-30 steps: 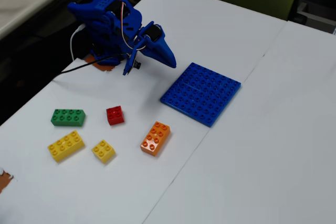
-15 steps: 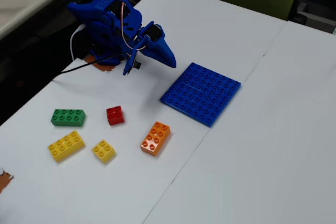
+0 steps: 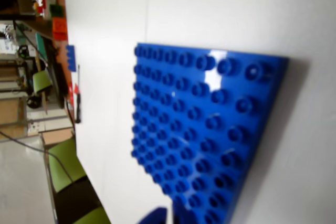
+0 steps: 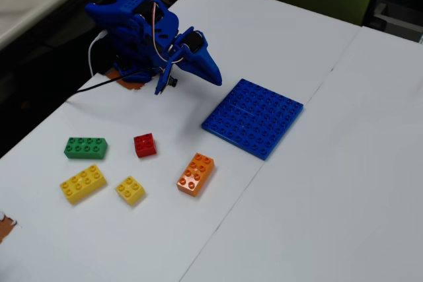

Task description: Pick up the 2x2 yellow block and go up the 8x8 blue block.

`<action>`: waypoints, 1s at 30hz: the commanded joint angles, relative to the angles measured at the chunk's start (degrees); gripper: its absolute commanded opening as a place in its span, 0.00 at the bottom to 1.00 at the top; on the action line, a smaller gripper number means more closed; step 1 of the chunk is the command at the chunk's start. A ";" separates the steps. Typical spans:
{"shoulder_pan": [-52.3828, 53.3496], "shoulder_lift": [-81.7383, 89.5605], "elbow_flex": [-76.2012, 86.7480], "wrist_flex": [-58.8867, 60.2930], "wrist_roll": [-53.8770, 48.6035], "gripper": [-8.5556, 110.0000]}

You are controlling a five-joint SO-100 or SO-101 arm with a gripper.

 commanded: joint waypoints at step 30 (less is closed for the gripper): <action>2.55 -17.58 -16.00 -6.42 -13.45 0.07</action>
